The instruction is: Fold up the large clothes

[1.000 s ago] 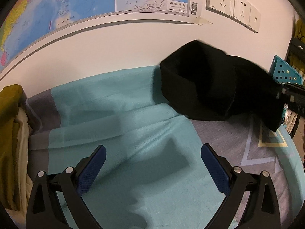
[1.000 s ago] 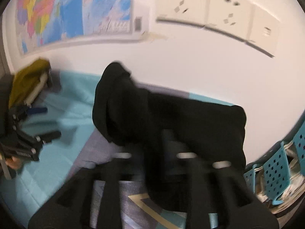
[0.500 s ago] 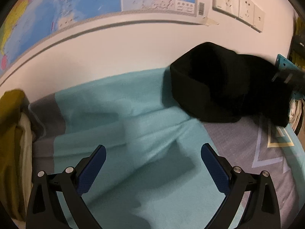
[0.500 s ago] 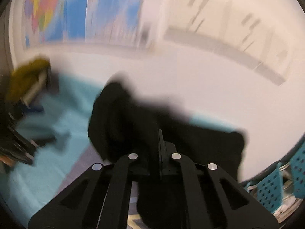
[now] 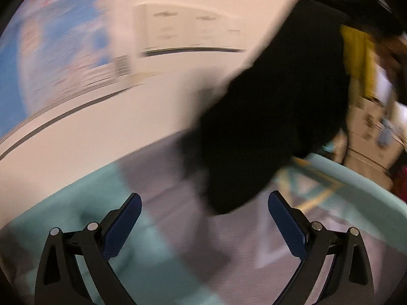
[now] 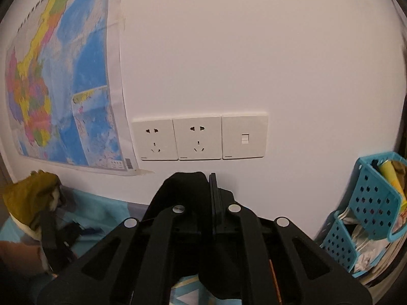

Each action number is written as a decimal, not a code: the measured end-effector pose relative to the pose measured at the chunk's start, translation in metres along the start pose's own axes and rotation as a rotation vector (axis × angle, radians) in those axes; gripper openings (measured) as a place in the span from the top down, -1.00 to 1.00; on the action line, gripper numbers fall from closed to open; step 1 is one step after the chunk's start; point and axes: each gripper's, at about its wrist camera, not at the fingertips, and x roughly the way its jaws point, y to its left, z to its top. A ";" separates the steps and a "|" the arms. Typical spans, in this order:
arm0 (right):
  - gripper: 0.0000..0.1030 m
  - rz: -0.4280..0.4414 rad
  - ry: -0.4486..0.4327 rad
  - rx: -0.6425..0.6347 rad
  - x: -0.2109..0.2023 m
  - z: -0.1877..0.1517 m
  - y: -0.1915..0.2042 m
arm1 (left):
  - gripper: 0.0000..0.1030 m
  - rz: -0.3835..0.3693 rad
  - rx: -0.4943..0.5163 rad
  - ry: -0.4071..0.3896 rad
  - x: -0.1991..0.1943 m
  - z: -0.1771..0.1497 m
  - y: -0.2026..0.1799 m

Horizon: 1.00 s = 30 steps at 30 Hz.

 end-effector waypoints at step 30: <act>0.93 -0.340 -0.488 -0.167 -0.320 0.126 0.000 | 0.95 0.111 -0.082 -0.533 -0.201 0.266 -0.036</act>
